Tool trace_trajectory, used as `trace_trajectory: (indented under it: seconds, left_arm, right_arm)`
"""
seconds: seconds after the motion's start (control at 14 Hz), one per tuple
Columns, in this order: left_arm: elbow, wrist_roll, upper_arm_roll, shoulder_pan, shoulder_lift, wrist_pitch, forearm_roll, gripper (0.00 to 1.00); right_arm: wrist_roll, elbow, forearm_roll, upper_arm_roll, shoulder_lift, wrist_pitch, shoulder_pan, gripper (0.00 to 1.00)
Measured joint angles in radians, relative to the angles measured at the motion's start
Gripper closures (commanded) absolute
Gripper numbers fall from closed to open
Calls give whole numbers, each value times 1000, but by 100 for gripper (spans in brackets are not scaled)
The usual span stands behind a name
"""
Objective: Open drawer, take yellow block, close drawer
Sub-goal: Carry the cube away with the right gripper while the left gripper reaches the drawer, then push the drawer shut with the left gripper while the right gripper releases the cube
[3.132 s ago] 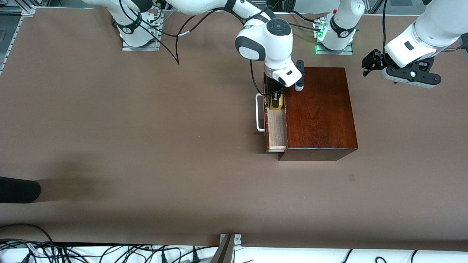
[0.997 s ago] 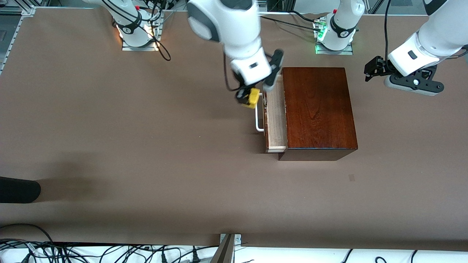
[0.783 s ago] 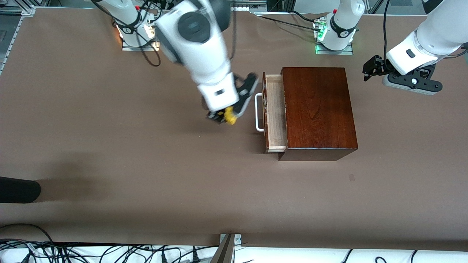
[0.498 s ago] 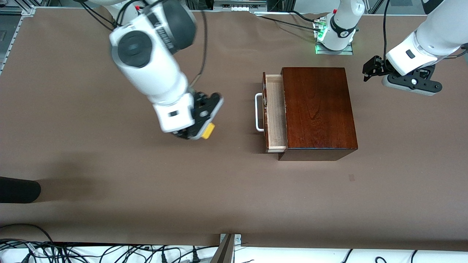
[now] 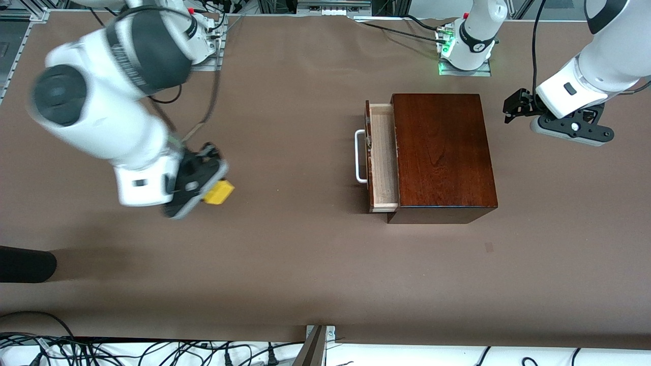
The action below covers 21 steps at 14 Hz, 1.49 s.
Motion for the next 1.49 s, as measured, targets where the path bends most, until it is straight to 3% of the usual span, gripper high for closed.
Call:
trace_trajectory:
  seconds: [0.21, 0.43, 0.57, 0.93, 1.07, 1.21, 1.35, 1.49]
  left_arm:
    - [5, 2, -20, -4, 0, 0, -20, 0]
    - [38, 2, -116, -15, 10, 0, -63, 0]
    - [65, 2, -175, -24, 47, 0, -170, 0]
    - [212, 6, -263, -80, 248, 19, -257, 0]
    - [272, 8, -271, -163, 356, 100, -242, 0]
    - [302, 9, -275, -276, 443, 198, -152, 0]
    - [311, 12, -277, -395, 496, 260, -37, 0]
    - [312, 127, -276, -451, 539, 329, 13, 0]
  right_arm:
    - [18, -60, 0, -42, -52, -15, -28, 100]
    - [37, -265, 0, -89, -169, 29, -30, 100]
    - [91, -434, 0, -121, -254, 88, -33, 100]
    - [249, -813, -52, -150, -343, 333, -41, 100]
    - [323, -922, -56, -152, -342, 436, -44, 100]
    - [389, -1030, -57, -152, -341, 572, -45, 100]
    - [438, -1145, -58, -152, -335, 710, -45, 100]
    - [460, -1227, -58, -152, -318, 817, -46, 100]
